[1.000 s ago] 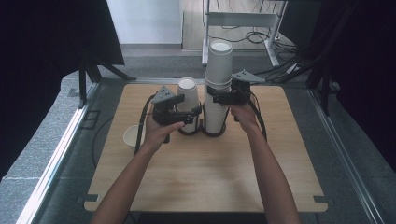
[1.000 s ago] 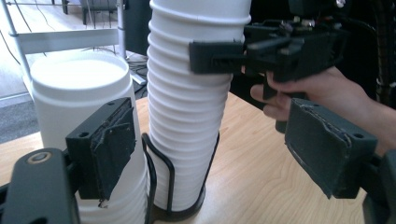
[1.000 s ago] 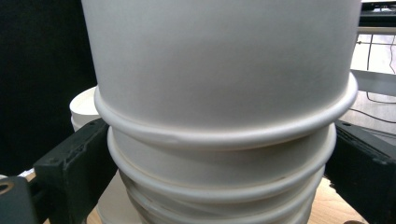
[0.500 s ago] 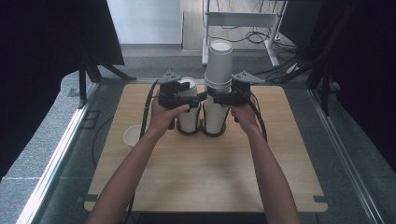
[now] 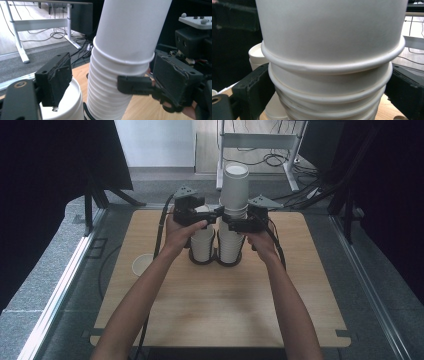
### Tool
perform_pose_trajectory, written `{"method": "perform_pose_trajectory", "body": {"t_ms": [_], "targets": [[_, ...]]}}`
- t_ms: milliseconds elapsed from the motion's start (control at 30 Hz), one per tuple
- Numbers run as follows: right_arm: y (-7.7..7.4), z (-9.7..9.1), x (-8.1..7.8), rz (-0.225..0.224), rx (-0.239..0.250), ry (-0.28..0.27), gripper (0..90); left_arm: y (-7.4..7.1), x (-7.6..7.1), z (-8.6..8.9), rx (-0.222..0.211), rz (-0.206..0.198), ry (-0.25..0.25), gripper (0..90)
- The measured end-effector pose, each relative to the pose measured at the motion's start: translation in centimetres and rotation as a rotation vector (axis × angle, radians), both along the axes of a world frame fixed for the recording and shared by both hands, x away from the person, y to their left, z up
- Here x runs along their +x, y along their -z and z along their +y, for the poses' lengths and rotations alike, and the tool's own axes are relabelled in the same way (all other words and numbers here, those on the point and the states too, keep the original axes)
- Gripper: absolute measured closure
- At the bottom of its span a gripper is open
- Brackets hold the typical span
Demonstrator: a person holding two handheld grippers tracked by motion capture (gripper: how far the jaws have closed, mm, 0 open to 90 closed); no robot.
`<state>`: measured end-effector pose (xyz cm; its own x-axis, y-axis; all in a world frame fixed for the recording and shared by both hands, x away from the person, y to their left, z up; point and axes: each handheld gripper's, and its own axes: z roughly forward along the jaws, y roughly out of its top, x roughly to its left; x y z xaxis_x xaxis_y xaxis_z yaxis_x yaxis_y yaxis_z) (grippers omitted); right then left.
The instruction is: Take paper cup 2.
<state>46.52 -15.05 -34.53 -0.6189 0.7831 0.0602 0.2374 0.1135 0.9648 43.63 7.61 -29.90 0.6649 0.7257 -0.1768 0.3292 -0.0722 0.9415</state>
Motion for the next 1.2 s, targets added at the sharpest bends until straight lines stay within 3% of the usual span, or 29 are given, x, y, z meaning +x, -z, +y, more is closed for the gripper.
{"method": "perform_pose_trajectory", "body": {"t_ms": [133, 400, 700, 1000, 1200], "targets": [[-0.1, 0.0, 0.0, 0.000, -0.002, -0.001, 2.9, -0.4, 0.5, -0.6, -0.001, 0.005, -0.009, 15.0], [-0.2, 0.0, 0.5, 0.019, 0.045, 0.012, 0.4, -0.4, 0.8, -1.3, 0.009, 0.012, -0.003, 15.0], [-0.6, 0.1, 0.2, -0.009, -0.016, 0.000, 3.4, -0.4, 1.9, -3.0, 0.020, 0.006, 0.005, 13.6], [-0.6, 0.1, 0.2, -0.016, -0.021, -0.002, 3.6, -0.9, 2.5, -4.8, 0.065, -0.026, 0.021, 10.7], [-0.7, 0.2, 0.1, -0.013, -0.025, -0.004, 3.6, -0.9, 3.4, -5.7, 0.081, -0.015, 0.014, 9.2]]}}
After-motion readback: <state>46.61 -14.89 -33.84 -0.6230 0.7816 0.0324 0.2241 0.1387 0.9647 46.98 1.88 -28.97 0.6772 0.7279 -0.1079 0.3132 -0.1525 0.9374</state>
